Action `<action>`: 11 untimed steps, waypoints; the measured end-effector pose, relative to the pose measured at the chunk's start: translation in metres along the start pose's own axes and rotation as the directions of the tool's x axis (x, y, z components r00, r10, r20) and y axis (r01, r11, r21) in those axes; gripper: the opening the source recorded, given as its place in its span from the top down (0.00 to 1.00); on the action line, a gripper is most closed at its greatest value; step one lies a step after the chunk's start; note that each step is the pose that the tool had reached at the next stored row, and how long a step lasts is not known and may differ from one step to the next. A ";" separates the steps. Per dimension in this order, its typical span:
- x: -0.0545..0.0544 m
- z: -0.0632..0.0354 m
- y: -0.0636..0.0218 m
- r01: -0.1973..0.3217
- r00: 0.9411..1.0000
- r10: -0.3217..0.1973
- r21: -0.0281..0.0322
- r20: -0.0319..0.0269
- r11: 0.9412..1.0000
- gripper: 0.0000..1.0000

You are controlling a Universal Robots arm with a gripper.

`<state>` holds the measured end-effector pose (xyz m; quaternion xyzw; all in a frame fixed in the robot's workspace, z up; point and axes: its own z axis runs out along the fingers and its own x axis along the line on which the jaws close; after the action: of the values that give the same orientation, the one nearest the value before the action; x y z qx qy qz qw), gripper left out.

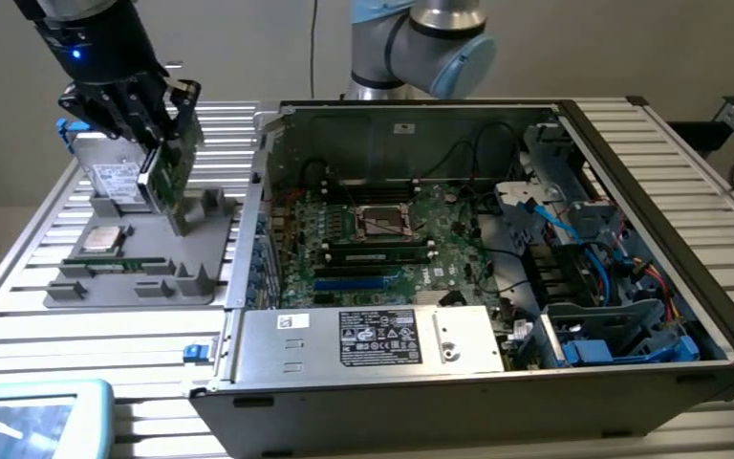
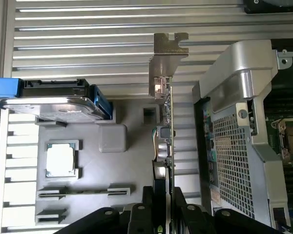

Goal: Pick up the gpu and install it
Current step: 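Pick up the gpu and move the gpu toward the slot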

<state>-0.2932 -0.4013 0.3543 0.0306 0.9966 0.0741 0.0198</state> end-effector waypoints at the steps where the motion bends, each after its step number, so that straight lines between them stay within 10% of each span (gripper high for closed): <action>1: -0.002 -0.0045 0.0007 0.000 1.000 0.000 0.000 0.000 1.000 0.73; 11: -0.028 -0.0483 0.0087 -0.001 1.000 0.001 0.000 -0.004 1.000 0.73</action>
<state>-0.2670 -0.4016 0.4043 0.0308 0.9966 0.0740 0.0176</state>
